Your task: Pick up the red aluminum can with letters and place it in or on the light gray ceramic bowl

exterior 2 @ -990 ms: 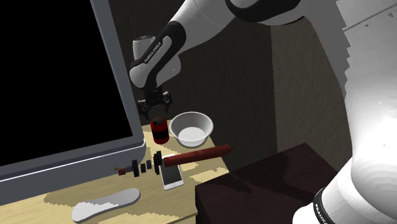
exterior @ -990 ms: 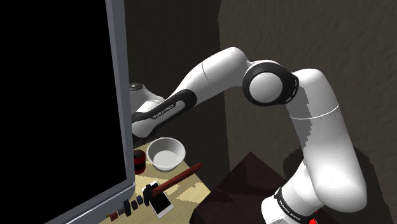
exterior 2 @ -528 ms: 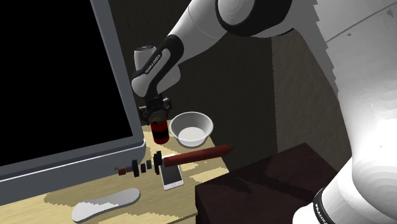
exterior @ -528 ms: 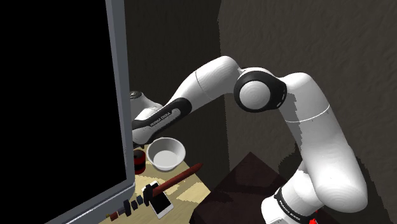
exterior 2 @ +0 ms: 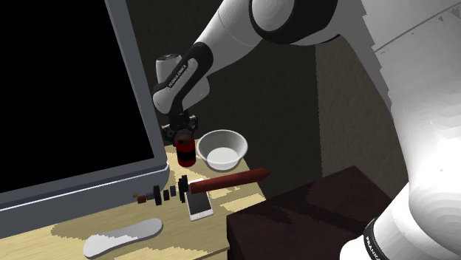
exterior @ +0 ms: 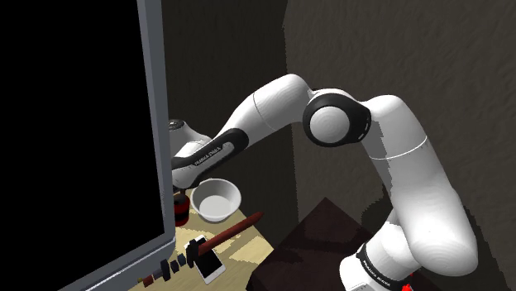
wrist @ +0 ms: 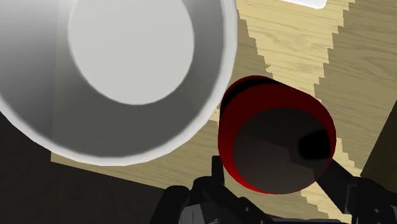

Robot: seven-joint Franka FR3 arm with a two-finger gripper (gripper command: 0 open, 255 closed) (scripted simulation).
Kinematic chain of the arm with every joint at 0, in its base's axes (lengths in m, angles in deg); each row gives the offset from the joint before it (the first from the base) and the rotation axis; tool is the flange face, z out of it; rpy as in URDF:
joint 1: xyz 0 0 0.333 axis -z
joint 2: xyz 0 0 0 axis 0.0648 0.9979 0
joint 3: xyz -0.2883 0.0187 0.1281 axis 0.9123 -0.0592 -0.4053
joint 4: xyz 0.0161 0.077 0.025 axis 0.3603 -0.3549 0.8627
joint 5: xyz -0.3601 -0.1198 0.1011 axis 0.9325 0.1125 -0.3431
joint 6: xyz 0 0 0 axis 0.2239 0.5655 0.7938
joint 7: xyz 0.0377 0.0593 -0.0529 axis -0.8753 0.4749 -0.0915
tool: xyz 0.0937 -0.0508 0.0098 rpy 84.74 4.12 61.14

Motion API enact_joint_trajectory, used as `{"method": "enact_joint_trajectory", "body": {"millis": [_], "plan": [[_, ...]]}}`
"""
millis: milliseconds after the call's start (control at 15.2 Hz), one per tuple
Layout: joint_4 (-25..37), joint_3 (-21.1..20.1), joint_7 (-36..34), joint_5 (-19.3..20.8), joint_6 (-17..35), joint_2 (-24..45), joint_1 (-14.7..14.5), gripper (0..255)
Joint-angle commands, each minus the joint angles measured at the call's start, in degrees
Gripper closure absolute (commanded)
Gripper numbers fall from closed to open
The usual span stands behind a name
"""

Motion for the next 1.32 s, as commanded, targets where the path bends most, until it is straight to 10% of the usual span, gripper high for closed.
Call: {"method": "enact_joint_trajectory", "body": {"millis": [0,1254], "plan": [[-0.1,-0.05,0.05,0.03,-0.06,0.36,-0.13,255],[-2.36,-1.42,0.6,-1.27,-4.57,-6.39,0.77,255]]}}
